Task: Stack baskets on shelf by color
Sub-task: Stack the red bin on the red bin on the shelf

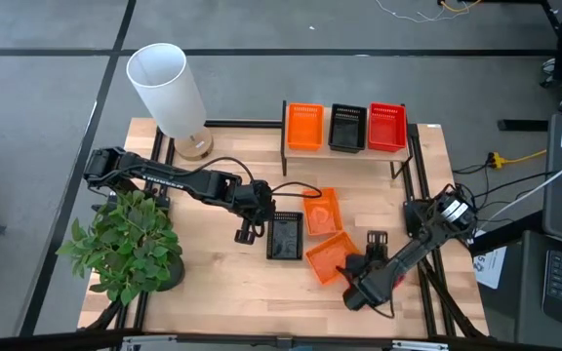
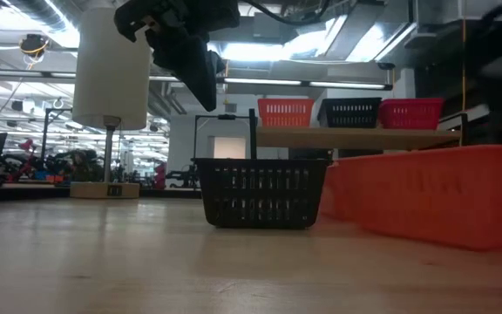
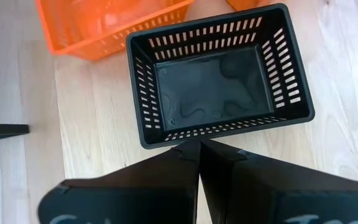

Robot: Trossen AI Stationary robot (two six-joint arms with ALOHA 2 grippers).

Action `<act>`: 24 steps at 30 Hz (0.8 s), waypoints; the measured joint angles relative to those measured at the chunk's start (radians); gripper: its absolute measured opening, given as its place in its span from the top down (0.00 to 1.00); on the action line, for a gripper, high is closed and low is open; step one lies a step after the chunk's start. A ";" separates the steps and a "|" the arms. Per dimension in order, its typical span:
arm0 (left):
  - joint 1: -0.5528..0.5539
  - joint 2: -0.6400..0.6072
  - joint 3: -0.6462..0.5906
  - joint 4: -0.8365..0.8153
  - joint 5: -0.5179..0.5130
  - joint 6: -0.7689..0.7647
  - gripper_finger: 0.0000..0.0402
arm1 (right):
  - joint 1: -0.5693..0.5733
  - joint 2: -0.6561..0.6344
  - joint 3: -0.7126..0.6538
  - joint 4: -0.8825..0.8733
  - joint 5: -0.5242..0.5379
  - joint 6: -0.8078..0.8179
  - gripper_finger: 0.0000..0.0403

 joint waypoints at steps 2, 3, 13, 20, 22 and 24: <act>0.000 0.000 0.000 0.000 0.000 0.000 1.00 | -0.013 0.000 -0.038 -0.015 0.038 0.022 0.71; 0.000 0.000 0.000 0.000 0.000 0.000 1.00 | -0.016 0.000 -0.051 -0.036 0.055 0.035 0.71; 0.000 0.000 0.000 0.000 0.000 0.001 1.00 | -0.040 -0.020 -0.070 -0.148 0.380 0.110 0.71; 0.000 0.000 0.000 0.005 0.000 0.003 1.00 | -0.025 -0.135 0.024 -0.145 0.273 0.256 0.71; 0.000 0.000 0.000 0.005 0.000 0.003 1.00 | 0.000 -0.177 0.065 -0.114 0.208 0.303 0.71; 0.000 0.000 0.000 0.009 0.000 0.003 1.00 | 0.028 -0.213 0.087 -0.037 0.146 0.320 0.71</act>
